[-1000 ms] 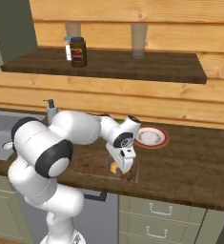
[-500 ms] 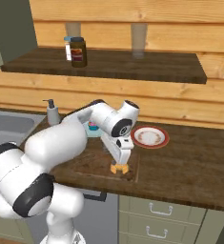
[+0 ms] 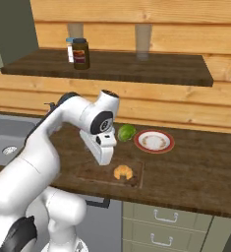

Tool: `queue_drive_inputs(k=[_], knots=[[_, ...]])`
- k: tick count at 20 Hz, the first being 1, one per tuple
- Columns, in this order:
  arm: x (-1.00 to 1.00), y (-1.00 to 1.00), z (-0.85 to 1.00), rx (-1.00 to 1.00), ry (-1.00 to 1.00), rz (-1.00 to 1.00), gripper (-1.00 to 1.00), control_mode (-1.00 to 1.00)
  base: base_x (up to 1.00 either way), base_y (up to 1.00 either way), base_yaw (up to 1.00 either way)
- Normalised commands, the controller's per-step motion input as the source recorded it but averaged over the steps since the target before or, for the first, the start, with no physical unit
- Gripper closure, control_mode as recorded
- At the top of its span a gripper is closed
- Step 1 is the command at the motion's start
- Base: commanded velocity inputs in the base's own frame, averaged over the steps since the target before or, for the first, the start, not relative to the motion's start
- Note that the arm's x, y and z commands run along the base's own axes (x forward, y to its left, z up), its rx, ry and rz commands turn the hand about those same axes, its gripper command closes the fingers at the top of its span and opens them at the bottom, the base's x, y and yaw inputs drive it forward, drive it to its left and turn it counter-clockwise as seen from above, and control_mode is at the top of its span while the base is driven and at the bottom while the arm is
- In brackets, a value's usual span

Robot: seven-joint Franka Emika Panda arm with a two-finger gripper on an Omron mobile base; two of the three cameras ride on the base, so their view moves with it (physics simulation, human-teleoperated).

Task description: From the different types of pastries on the counter, select a croissant and place it on the cutting board. Then retrieve a jar of jam from the cabinet and place it alongside the croissant on the cutting board.

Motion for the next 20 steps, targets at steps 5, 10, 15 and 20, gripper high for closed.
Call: queue_drive_inputs(k=[5,10,15,20], knots=[[-0.36,0.75,0.28,-0.05,0.02,0.09,-1.0,-1.0,0.0,0.0,0.0],[-0.23,0.5,-0.04,-0.05,0.0,0.1,-1.0,-1.0,0.0,0.0,0.0],[-0.06,0.12,-0.1,-0.02,0.0,0.07,-1.0,-1.0,0.0,0.0,0.0],[-0.37,0.0,0.0,0.0,-0.16,0.07,-1.0,-1.0,0.0,0.0,0.0]])
